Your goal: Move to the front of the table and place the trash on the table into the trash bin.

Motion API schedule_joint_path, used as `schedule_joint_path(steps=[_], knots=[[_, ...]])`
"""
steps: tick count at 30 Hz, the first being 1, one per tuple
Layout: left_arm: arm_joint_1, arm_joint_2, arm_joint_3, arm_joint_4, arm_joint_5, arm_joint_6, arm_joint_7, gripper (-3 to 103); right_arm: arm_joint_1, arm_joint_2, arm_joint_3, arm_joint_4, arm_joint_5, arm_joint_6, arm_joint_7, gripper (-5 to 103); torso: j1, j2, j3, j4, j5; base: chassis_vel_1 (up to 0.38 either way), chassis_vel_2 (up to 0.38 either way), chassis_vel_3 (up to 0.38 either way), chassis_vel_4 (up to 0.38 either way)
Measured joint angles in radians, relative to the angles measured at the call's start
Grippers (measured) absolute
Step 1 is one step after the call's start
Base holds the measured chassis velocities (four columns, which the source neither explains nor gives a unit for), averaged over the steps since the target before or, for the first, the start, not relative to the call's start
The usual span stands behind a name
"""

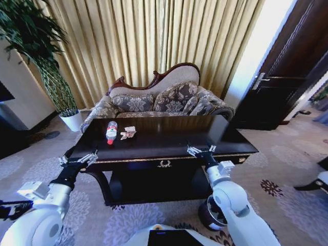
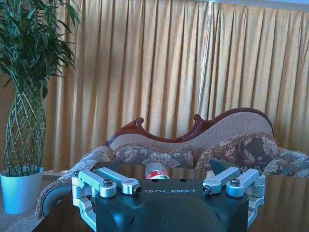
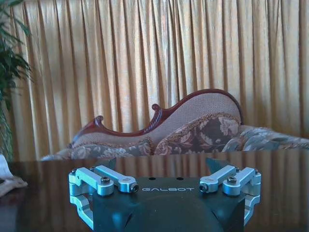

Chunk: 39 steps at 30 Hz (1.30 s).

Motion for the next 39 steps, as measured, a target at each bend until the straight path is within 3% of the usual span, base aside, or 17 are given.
schedule_joint_path(steps=[14, 26, 29, 33, 34, 39], knots=[[-0.01, 0.016, 0.004, 0.0, -0.007, 0.001, -0.022, 100, 0.042, -0.039, -0.044, -0.007, 0.052, -0.007, 0.011, 100, 0.0, 0.0, 0.0, 0.0001, 0.0, -0.003, 0.002, 0.004, -0.004], [-0.004, 0.0, 0.013, 0.0, -0.005, 0.001, -0.021, 100, 0.252, -0.272, -0.15, -0.115, 0.324, -0.016, -0.025, 100, 0.0, 0.0, 0.0, 0.0, 0.0001, 0.0, 0.0, 0.0, 0.0], [-0.007, -0.002, 0.014, 0.0, -0.004, 0.003, -0.021, 100, 0.413, -0.354, -0.233, -0.175, 0.416, -0.021, -0.041, 100, 0.0, 0.0, 0.0, 0.0, 0.0, 0.0, 0.0, 0.0, 0.0], [-0.005, -0.003, 0.01, 0.0, -0.002, 0.004, -0.025, 100, 0.565, -0.397, -0.36, -0.235, 0.49, -0.025, -0.046, 100, 0.0, 0.0, 0.0, 0.0001, 0.0001, 0.0, 0.0, 0.0, 0.0], [-0.005, -0.003, 0.01, 0.0, -0.002, 0.004, -0.025, 100, 0.565, -0.397, -0.36, -0.235, 0.49, -0.025, -0.046, 100, 0.0, 0.0, 0.0, 0.0001, 0.0001, 0.0, 0.0, 0.0, 0.0], [-0.001, -0.007, 0.008, 0.0, -0.001, 0.016, -0.037, 100, 0.791, -0.393, -0.585, -0.333, 0.539, -0.03, -0.058, 100, 0.0, 0.0, 0.0, -0.0001, 0.0002, 0.0, 0.0, 0.0, 0.0]])
